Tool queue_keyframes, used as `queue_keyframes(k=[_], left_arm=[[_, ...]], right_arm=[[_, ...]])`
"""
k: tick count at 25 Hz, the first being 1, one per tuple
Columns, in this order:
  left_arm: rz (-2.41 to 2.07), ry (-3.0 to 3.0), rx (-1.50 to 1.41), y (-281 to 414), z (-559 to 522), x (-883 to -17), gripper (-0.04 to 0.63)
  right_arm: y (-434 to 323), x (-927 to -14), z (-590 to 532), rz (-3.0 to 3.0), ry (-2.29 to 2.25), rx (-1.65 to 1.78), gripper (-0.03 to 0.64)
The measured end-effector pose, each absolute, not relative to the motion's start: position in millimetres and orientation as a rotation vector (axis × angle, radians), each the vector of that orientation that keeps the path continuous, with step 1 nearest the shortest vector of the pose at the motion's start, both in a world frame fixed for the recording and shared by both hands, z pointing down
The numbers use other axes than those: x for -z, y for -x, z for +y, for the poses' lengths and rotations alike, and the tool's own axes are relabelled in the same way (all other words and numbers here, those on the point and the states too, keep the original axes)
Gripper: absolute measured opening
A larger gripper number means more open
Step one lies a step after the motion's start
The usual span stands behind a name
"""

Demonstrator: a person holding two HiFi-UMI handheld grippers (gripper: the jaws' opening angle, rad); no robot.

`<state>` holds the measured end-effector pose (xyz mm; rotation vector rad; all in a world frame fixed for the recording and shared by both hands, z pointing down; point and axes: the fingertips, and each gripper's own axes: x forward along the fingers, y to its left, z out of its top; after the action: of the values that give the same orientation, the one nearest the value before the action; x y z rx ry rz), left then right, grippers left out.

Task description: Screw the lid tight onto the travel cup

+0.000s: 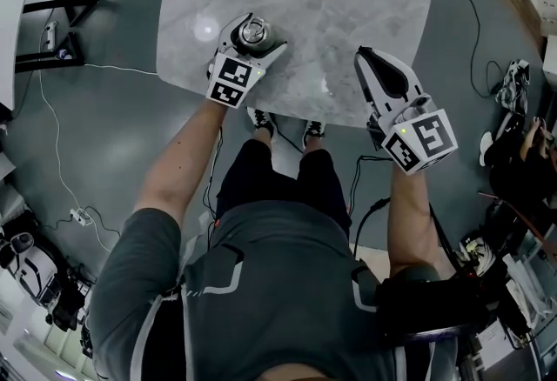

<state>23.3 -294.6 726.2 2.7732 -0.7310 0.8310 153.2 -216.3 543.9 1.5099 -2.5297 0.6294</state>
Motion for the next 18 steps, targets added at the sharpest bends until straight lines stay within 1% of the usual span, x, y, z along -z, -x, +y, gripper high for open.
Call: queue_keyframes(k=[5, 12, 18], left_arm=[[-0.785, -2.772, -0.829, -9.1, -290.5, -713.1, 0.408], [-0.838, -2.704, -0.743, 6.3, -263.4, -682.7, 0.411], [-0.794, -2.740, -0.619, 5.6, -228.0, -621.8, 0.410]], right_arm=[[-149.8, -531.5, -210.4, -2.544, -1.487, -0.594, 0.048], [-156.8, -501.5, -199.4, -2.568, -1.476, -0.538, 0.048], [-160.3, -469.0, -188.7, -2.596, -1.483, -0.502, 0.049]])
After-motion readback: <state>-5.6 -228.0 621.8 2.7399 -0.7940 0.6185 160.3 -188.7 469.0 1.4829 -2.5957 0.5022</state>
